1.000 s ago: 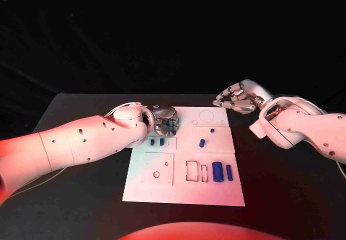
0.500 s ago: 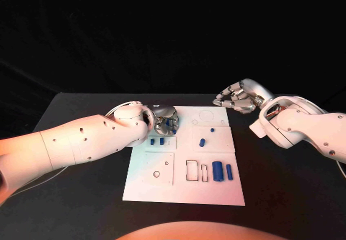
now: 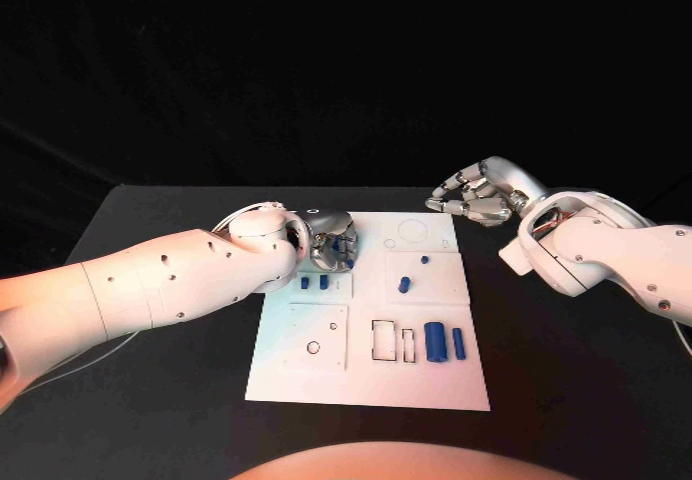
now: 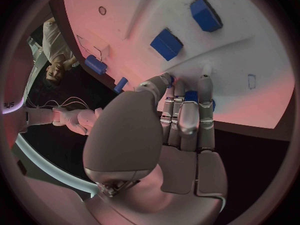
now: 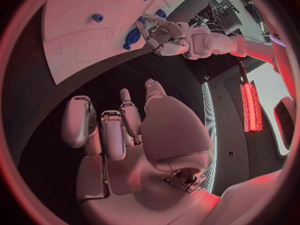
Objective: Assemble the parts on the task board
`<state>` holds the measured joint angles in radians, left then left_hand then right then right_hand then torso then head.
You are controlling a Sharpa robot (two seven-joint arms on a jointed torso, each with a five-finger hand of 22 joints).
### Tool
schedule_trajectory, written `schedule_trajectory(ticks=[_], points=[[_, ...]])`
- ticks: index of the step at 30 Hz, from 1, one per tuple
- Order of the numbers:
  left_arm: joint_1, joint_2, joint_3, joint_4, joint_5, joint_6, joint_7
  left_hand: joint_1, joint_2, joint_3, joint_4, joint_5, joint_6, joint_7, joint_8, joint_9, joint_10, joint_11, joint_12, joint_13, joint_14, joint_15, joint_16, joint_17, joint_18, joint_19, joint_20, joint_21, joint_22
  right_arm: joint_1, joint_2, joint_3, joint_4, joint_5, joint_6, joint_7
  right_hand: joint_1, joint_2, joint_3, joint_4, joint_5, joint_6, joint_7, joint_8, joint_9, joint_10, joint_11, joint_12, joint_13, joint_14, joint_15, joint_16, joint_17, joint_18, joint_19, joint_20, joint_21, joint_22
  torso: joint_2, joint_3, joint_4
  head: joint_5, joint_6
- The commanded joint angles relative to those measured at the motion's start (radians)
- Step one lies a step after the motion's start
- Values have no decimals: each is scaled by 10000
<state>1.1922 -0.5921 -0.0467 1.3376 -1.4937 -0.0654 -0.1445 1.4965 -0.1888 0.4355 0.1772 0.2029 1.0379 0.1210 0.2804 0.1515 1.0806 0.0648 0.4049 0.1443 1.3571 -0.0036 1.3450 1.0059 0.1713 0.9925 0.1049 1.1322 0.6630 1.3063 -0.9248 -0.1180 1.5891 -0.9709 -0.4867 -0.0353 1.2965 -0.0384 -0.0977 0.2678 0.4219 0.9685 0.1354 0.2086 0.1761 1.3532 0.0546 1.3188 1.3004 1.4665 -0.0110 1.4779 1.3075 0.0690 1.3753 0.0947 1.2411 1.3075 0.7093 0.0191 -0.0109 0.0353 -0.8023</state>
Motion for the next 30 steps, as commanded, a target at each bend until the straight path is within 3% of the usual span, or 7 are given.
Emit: schedule_trajectory(ticks=[1, 11, 23, 30], points=[[-58, -7, -31, -1, 154, 55, 44, -76, 77, 61, -12, -3, 108, -10, -59, -9, 113, -23, -60, -16, 111, 4, 75, 61, 15, 129, -13, 90, 94, -5, 4, 2, 12, -50, -15, 45, -35, 96, -30, 21, 42, -63, -18, 52, -3, -11, -21, 41, 18, 635, -79, -34, 915, 130, -17, -50, -18, 114, -3, -4, 1, -4, 8], [-67, -266, 40, 276, 378, -469, 183, -100, 73, 96, -74, -2, 227, 1, -102, -25, 251, -40, -139, -43, 236, -17, 187, 238, -28, 313, -31, 269, 364, -5, 8, 2, -18, -51, -27, 49, -35, 96, -30, 21, 42, -63, -18, 52, -3, -11, -21, 41, 18, 635, -79, -34, 915, 130, -17, -50, -18, 114, -10, -6, 9, -12, 50], [-60, -1017, 312, 1085, 783, -845, 136, -149, 53, 105, -96, -4, 294, 1, -142, -40, 333, -46, -202, -62, 331, -24, 268, 382, -62, 455, -44, 396, 561, -16, 25, 2, -162, -54, -44, 59, -25, 107, -34, 23, 48, -54, -22, 65, -1, -3, -24, 47, 22, 633, -81, -39, 907, 131, -17, -51, -23, 112, -74, -7, 87, 30, 125], [-62, -1370, 360, 1294, 850, -766, 43, -166, 42, 106, -103, -6, 314, 0, -157, -45, 357, -48, -225, -68, 351, -26, 283, 401, -65, 475, -49, 417, 585, -29, 12, 2, -184, -54, -49, 65, -25, 107, -34, 23, 48, -54, -22, 65, -1, -3, -24, 47, 22, 633, -81, -39, 907, 131, -17, -51, -23, 112, -81, -12, 94, 30, 134]])
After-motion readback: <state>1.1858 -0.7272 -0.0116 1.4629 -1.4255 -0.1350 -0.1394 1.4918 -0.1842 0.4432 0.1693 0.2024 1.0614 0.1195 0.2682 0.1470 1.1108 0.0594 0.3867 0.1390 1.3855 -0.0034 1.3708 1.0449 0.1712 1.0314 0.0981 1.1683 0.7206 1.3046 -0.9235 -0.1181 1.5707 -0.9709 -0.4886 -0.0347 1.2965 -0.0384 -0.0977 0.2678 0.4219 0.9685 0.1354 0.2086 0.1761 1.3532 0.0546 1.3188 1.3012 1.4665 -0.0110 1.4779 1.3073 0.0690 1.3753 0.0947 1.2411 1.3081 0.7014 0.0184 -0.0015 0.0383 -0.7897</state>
